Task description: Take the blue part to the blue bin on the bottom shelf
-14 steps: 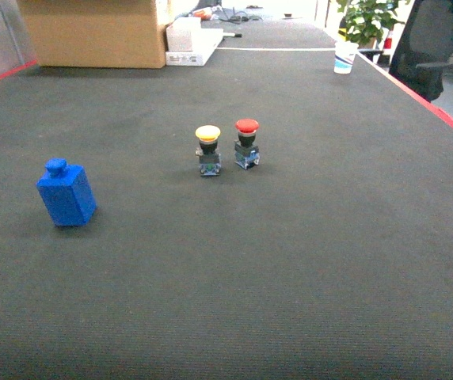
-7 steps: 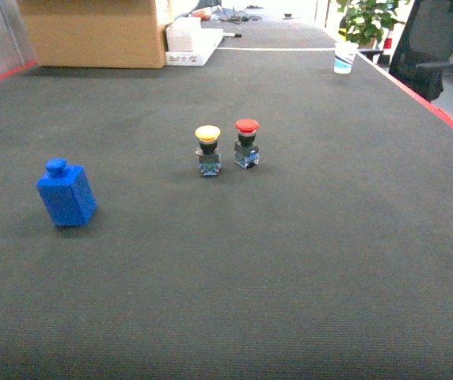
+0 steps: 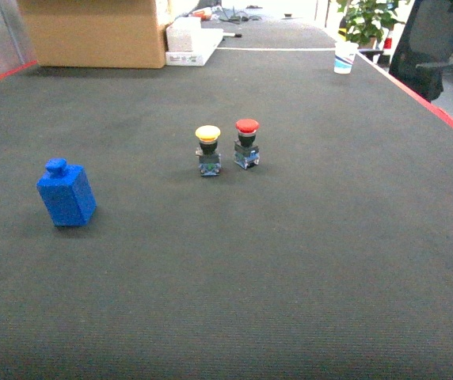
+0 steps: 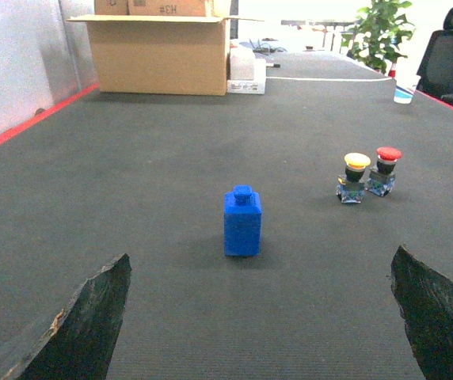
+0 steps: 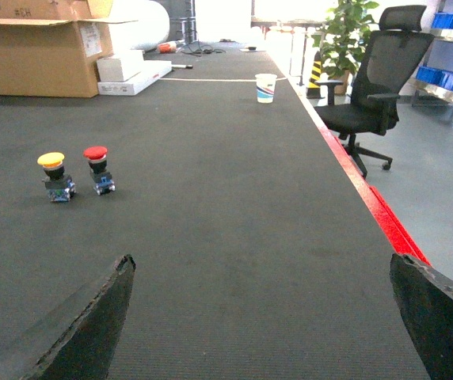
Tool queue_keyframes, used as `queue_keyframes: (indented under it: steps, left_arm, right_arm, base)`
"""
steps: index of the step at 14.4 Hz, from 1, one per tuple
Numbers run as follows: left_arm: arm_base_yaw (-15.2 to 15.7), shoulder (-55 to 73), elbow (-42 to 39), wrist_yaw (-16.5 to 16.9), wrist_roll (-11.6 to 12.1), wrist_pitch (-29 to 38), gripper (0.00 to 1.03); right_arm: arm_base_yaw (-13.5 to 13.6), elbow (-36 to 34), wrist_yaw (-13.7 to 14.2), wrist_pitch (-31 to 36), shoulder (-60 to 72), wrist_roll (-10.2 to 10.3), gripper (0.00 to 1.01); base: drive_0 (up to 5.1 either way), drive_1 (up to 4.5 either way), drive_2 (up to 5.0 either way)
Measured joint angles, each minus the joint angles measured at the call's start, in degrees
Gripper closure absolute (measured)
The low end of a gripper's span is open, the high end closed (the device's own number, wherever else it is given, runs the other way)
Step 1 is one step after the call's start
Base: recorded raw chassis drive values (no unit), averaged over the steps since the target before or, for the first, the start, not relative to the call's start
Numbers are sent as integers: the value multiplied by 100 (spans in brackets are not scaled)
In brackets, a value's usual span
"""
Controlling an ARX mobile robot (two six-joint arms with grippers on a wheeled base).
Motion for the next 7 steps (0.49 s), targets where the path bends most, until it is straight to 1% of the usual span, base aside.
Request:
queue_keyframes:
  steps: [7]
  left_arm:
    - [0,0,0,0,2,-2,5]
  right_arm:
    - [0,0,0,0,0,0,3]
  base:
    - [0,0,0]
